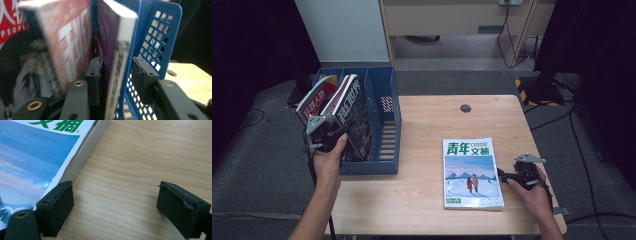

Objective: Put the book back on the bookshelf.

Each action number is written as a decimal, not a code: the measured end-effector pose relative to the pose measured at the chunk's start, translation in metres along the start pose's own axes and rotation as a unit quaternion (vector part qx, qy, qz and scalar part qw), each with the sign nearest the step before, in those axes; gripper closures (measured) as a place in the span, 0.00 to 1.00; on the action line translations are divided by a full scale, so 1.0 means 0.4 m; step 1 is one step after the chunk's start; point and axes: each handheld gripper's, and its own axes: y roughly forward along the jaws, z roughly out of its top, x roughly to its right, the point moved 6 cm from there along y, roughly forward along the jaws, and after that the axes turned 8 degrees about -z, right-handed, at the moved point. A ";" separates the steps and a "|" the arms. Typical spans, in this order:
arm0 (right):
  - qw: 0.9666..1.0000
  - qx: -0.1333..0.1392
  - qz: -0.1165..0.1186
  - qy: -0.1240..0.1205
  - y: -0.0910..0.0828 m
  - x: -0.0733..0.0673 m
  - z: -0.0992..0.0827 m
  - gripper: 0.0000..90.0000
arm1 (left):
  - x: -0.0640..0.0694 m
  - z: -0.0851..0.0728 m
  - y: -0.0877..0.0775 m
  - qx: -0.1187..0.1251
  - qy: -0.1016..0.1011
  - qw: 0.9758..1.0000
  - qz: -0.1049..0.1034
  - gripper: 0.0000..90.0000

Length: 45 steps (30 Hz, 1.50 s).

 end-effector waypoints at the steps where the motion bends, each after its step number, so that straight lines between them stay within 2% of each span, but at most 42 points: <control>1: 1.000 0.000 0.000 0.000 0.000 0.000 0.000 0.16 | -0.001 -0.003 -0.004 0.000 0.000 1.000 0.000 0.66; 10: 1.000 0.000 0.000 0.000 0.000 0.000 0.000 0.15 | 0.004 -0.022 -0.036 -0.004 -0.001 1.000 -0.007 0.63; 17: 1.000 0.000 0.000 0.000 0.000 0.000 0.000 0.15 | 0.013 -0.033 -0.057 -0.012 0.014 1.000 -0.004 0.61; 27: 1.000 0.000 0.002 -0.001 0.000 -0.001 0.000 0.15 | 0.013 -0.051 -0.086 -0.019 0.016 1.000 -0.011 0.60; 30: 1.000 0.000 0.002 -0.001 0.000 -0.001 0.000 0.15 | 0.018 -0.054 -0.092 -0.026 0.023 0.999 -0.014 0.60; 37: 1.000 0.000 0.002 -0.001 0.000 -0.001 0.000 0.15 | 0.031 -0.071 -0.089 -0.049 0.036 0.998 -0.021 0.59; 41: 1.000 0.000 0.002 -0.001 0.000 -0.001 0.000 0.15 | 0.040 -0.080 -0.082 -0.064 0.035 0.997 -0.033 0.59; 45: 1.000 -0.001 0.003 -0.005 0.000 0.000 0.000 0.15 | 0.048 -0.087 -0.073 -0.072 0.040 0.996 -0.037 0.58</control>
